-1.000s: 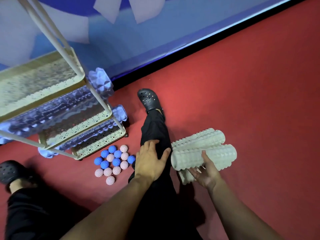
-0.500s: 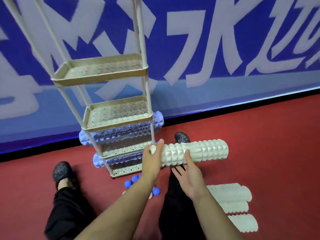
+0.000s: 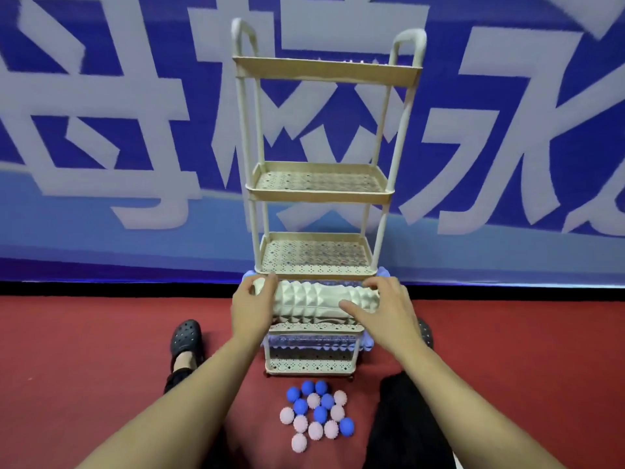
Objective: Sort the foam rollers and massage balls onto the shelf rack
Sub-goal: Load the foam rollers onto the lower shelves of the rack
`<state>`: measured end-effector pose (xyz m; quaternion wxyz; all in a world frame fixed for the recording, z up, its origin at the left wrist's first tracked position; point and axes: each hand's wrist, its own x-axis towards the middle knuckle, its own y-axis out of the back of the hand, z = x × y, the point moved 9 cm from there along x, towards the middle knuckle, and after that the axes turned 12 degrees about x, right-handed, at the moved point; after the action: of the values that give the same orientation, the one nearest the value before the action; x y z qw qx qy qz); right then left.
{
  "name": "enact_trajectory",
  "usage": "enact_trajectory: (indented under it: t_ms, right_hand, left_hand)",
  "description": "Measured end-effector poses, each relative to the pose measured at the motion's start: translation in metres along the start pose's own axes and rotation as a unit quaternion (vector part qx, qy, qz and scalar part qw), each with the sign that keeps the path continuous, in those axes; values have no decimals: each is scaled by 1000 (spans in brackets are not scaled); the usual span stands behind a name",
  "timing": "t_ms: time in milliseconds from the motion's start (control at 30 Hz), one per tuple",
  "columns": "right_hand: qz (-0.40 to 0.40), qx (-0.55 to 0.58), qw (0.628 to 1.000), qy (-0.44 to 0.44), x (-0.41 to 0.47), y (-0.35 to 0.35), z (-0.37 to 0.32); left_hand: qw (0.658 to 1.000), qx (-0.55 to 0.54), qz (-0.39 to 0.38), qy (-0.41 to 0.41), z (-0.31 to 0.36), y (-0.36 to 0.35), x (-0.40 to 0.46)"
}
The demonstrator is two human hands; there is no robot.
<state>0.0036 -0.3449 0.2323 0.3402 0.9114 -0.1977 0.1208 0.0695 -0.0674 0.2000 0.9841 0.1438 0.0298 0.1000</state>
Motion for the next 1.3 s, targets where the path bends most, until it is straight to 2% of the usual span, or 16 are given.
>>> enact_trajectory:
  t_ms: [67,133,300,433,533,667,800,900,1033,1133,1233,1300]
  right_hand:
    - [-118,-85,988,56,15,-22,-15]
    - [-190,-140,968,89,24,-41,-19]
    - [-226,-194,945,138,48,-63,-32]
    - [-261,-218,930,139,62,-85,-27]
    - [-253,-253,924,132,82,-96,-16]
    - [-151,-381,905,108,116,-96,-7]
    - [-109,-410,902,75,147,-108,-3]
    - [-120,-409,900,84,166,-128,-2]
    - [-164,-406,894,96,187,-155,5]
    - [-198,-359,910,67,204,-172,21]
    - [-185,-327,924,66,226,-181,37]
    - [-192,-305,932,26,238,-183,59]
  left_hand:
    - [1000,-14,-7,-7,6,9,12]
    - [999,-31,-21,-11,10,14,23]
    - [997,-46,-61,-9,6,13,42]
    - [996,-32,-81,-4,-1,5,60]
    - [995,51,-83,-23,-3,-4,83]
    - [985,161,-30,-50,-4,-4,124]
    - [975,213,-11,-66,4,-12,158]
    - [952,290,9,-96,8,-17,174]
    - [935,324,46,-134,10,-23,187]
    - [932,321,66,-156,8,-25,192]
    - [923,332,76,-177,6,-24,194]
    - [918,345,76,-183,7,-25,195]
